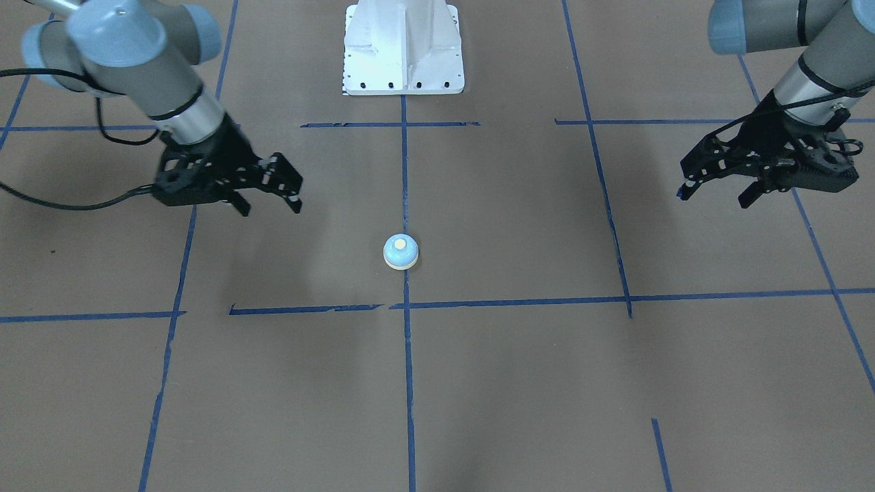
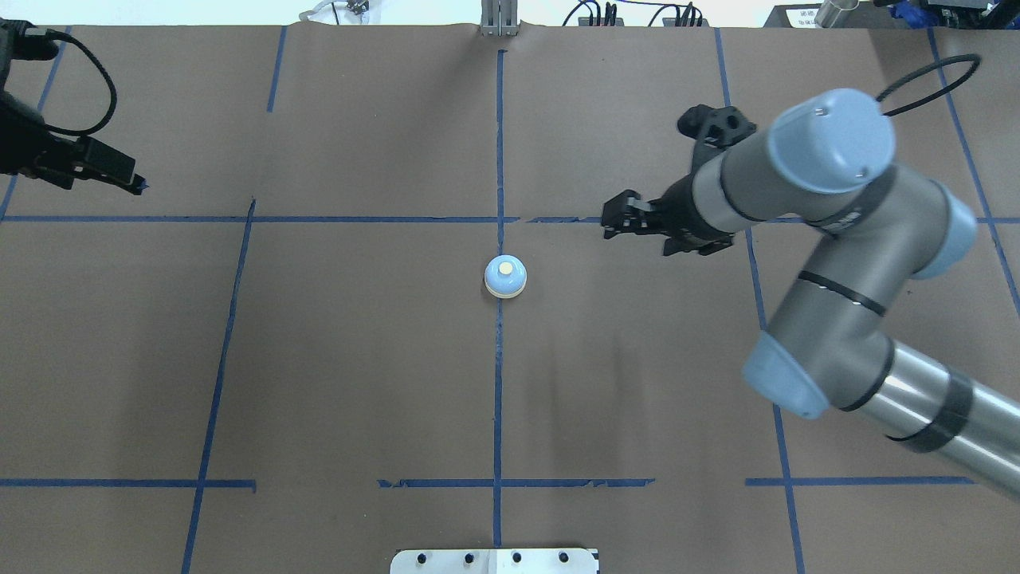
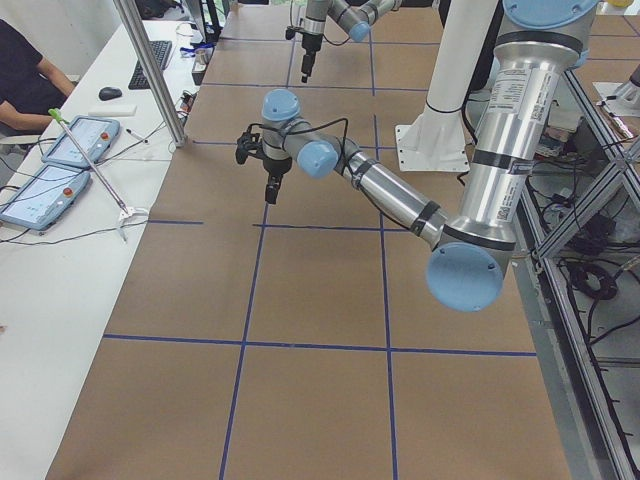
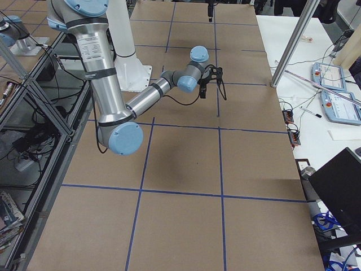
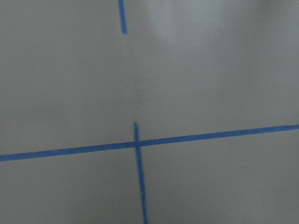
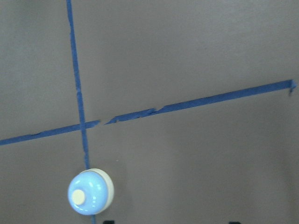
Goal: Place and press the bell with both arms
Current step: 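Move the right gripper above the bell and press its button down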
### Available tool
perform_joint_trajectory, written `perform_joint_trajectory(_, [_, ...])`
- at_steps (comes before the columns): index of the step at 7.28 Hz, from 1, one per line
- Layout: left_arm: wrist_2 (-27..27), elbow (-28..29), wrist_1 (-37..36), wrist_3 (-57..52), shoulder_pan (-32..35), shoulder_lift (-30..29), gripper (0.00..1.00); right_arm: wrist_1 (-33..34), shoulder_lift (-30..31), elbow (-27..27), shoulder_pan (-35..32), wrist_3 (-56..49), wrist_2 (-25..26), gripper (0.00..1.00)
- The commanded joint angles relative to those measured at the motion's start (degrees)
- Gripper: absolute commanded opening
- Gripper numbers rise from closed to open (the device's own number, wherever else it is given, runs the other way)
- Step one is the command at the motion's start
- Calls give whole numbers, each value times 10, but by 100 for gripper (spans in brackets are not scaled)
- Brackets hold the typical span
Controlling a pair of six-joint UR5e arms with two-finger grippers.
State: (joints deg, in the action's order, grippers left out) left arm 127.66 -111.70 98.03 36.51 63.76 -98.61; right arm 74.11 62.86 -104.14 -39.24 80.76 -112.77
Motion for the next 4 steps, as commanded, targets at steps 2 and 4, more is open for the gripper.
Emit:
perform_joint_trajectory(2, [0, 2, 0, -68, 29, 46, 100, 47, -154, 140, 37, 91, 21, 0])
perform_joint_trajectory(4, [0, -3, 0, -68, 33, 56, 100, 46, -190, 205, 48, 98, 21, 0])
